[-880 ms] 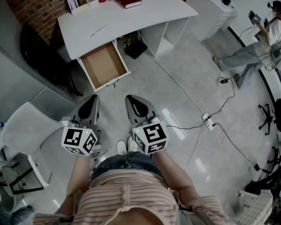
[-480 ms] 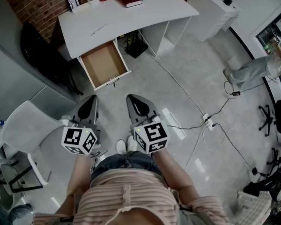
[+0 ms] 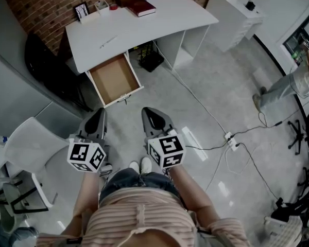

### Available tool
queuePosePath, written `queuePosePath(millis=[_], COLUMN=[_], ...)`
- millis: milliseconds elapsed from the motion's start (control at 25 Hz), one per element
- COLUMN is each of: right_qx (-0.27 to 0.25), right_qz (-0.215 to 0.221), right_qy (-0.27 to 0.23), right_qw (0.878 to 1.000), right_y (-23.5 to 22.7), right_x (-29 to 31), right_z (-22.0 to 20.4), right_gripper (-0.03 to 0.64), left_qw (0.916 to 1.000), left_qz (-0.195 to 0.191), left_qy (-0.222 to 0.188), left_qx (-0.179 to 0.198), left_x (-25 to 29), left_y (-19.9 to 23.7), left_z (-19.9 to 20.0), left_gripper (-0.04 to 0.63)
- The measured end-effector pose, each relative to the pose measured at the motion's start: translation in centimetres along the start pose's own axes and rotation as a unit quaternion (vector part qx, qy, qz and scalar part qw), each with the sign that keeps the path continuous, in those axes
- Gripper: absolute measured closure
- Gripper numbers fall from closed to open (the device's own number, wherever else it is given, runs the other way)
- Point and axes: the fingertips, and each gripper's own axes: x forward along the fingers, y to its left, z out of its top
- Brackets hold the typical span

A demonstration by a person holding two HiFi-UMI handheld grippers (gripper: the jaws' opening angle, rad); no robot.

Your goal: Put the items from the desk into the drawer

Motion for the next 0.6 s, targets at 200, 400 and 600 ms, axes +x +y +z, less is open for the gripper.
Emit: queuePosePath(millis=[200,400,600], right_qx=[-0.003,-0.006,-0.008], right_qz=[-0.007,-0.013,-0.011], right_qy=[-0.008,-0.003,0.001], right_qw=[1.000,1.000,1.000], right_y=[-2.1,-4.1,-4.6], right_x=[-0.1,-0.2,0.7], right_z=[0.9,1.1,1.0], right_gripper=[0.600,0.600,0.600], left_qw=[0.9999,0.9998,0.9994], left_qz=[0.002,0.009,0.009], left_qy=[0.007,0.006,0.011], left_qx=[0.014,0.018,0.032], left_x=[1.5,3.1,4.2], left_y=[-0.7,-1.4,-1.2], left_z=[0.2,0.6,0.9], left_gripper=[0.584,0.584,0.584])
